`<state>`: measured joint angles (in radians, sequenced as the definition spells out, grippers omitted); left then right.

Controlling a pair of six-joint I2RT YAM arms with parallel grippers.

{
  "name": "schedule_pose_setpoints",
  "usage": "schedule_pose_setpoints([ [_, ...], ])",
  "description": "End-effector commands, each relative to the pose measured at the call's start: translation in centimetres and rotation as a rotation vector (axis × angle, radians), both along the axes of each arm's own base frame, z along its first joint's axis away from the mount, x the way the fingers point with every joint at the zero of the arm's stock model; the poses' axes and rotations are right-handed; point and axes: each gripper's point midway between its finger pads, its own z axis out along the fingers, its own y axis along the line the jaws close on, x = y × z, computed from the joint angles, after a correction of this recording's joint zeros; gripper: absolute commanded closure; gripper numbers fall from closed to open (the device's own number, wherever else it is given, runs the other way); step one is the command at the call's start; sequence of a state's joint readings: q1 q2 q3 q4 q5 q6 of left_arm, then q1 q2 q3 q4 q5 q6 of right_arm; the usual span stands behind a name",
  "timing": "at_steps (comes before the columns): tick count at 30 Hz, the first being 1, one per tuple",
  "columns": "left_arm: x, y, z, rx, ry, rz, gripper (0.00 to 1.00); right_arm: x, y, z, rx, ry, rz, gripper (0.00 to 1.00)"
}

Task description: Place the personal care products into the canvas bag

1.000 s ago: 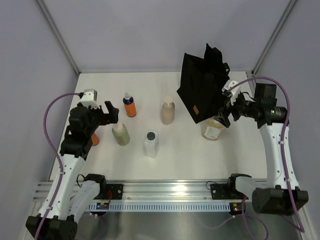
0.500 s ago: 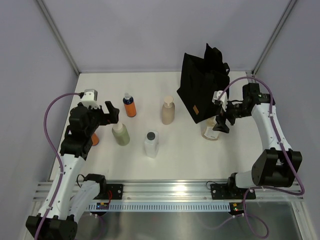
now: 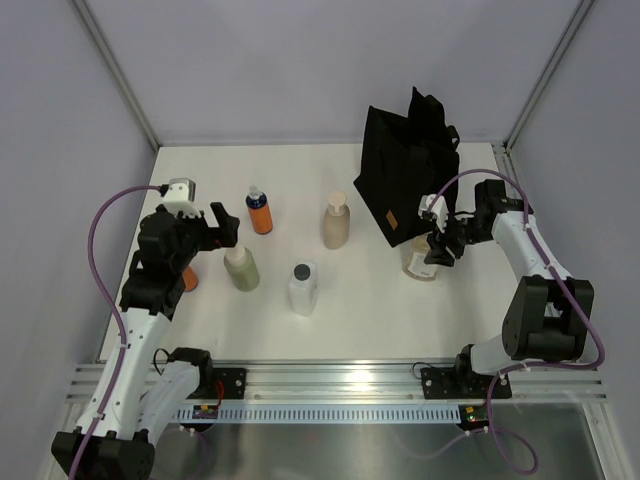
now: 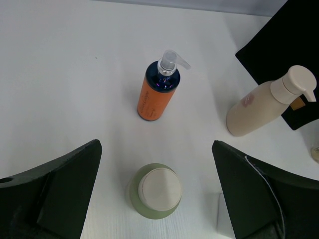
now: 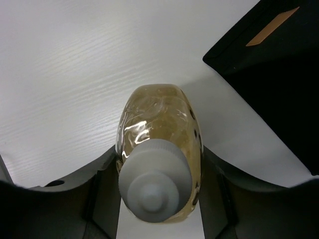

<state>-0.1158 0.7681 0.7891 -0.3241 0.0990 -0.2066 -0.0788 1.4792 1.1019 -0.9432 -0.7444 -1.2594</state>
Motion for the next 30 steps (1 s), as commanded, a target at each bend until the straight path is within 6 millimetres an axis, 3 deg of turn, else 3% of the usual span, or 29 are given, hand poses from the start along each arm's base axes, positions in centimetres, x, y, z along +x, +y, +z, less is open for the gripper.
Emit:
schedule_pose_setpoints([
  [1, 0.4, -0.5, 2.5, -0.008, -0.069, -0.027, 0.01, 0.7, 0.5, 0.5, 0.016, -0.056, 0.021, 0.52],
  [6, 0.4, -0.5, 2.5, -0.008, -0.069, -0.027, 0.01, 0.7, 0.9, 0.9, 0.041, -0.059, 0.036, 0.76],
  [11, 0.4, -0.5, 2.5, -0.007, -0.067, -0.026, 0.01, -0.3, 2.1, 3.7, 0.115, -0.061, 0.055, 1.00],
  [21, 0.5, -0.4, 2.4, -0.004, -0.065, -0.020, 0.01, -0.5, 4.7, 13.9, 0.301, -0.064, -0.107, 1.00],
  [24, 0.6, -0.3, 2.2, 0.002, -0.058, -0.015, 0.01, 0.4, 5.7, 18.5, 0.354, -0.124, -0.161, 1.00],
  [25, 0.6, -0.2, 2.1, 0.004, -0.057, -0.014, 0.01, 1.3, 6.0, 21.5, 0.378, -0.205, -0.159, 1.00],
  [26, 0.6, -0.2, 2.0, 0.007, -0.054, -0.015, 0.01, 1.9, 6.1, 22.9, 0.397, -0.225, -0.180, 1.00],
  [27, 0.7, -0.2, 2.0, 0.007, -0.054, -0.013, 0.01, 2.9, 6.0, 26.3, 0.444, -0.278, -0.230, 1.00],
  [29, 0.7, -0.1, 1.8, 0.012, -0.052, -0.008, 0.01, 4.3, 5.9, 29.0, 0.488, -0.296, -0.293, 1.00],
  [30, 0.8, 0.0, 1.7, 0.015, -0.050, -0.006, 0.01, 4.7, 5.9, 32.2, 0.514, -0.373, -0.290, 1.00],
])
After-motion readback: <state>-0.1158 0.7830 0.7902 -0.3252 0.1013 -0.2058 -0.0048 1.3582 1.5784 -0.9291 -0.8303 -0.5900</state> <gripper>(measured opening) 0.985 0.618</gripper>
